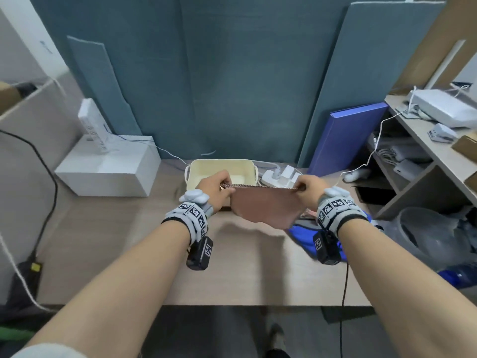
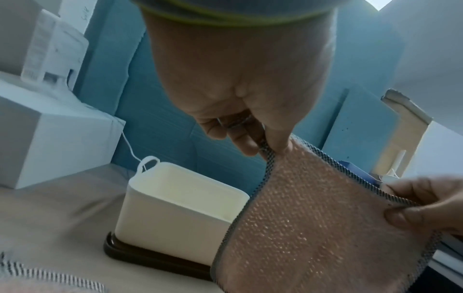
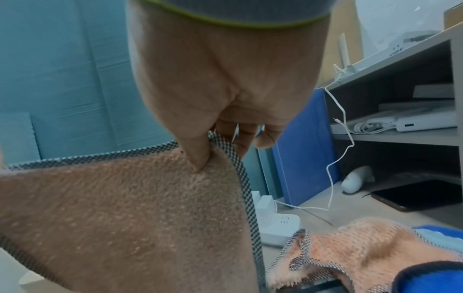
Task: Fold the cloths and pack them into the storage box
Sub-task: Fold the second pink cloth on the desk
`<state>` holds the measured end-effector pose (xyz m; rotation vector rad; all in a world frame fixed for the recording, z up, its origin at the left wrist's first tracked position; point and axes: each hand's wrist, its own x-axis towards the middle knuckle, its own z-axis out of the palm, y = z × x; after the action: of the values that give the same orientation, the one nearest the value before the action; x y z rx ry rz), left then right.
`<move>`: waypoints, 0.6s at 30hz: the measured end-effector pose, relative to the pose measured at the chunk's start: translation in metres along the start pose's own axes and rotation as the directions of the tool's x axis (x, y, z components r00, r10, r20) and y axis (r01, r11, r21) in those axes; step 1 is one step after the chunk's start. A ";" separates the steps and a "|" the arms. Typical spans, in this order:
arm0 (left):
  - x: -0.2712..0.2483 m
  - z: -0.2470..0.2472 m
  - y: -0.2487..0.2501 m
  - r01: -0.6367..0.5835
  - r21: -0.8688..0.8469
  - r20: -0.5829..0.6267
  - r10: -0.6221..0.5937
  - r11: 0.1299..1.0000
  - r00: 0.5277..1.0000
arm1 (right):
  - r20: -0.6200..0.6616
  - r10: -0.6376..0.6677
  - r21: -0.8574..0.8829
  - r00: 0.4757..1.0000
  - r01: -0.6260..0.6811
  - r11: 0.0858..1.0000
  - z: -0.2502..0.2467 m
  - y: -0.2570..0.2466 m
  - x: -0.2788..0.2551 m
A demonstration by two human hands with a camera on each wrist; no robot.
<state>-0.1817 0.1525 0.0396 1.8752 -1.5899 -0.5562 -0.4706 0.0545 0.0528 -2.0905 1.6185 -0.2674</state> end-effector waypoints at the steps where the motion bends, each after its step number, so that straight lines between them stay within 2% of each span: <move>1: -0.002 -0.006 -0.001 -0.004 -0.012 0.000 0.004 1.000 1.000 | 0.003 -0.001 0.005 1.000 0.001 1.000 0.000 -0.003 -0.001; 4: -0.004 -0.013 -0.007 0.012 -0.013 0.029 -0.011 1.000 1.000 | 0.031 0.006 0.030 0.999 -0.007 1.000 0.006 0.003 0.004; 7: 0.000 -0.008 -0.018 0.106 -0.070 0.065 -0.101 0.992 0.993 | 0.056 0.042 0.065 0.998 -0.045 0.997 0.019 0.021 0.016; 11: 0.013 0.001 -0.025 0.151 -0.007 0.011 -0.151 0.988 0.988 | 0.080 0.032 0.195 0.996 -0.047 0.980 0.022 0.021 0.025; 14: 0.019 0.002 -0.027 0.172 -0.022 -0.002 -0.172 0.985 0.985 | 0.015 0.046 0.266 0.999 -0.049 0.963 0.017 0.023 0.033; 18: 0.014 -0.005 -0.032 0.125 -0.051 0.028 -0.123 0.991 0.992 | -0.033 0.041 0.273 0.999 -0.030 0.962 0.012 0.021 0.021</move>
<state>-0.1524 0.1428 0.0226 1.9442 -1.4672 -0.6709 -0.4779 0.0340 0.0293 -1.8565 1.5419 -0.4913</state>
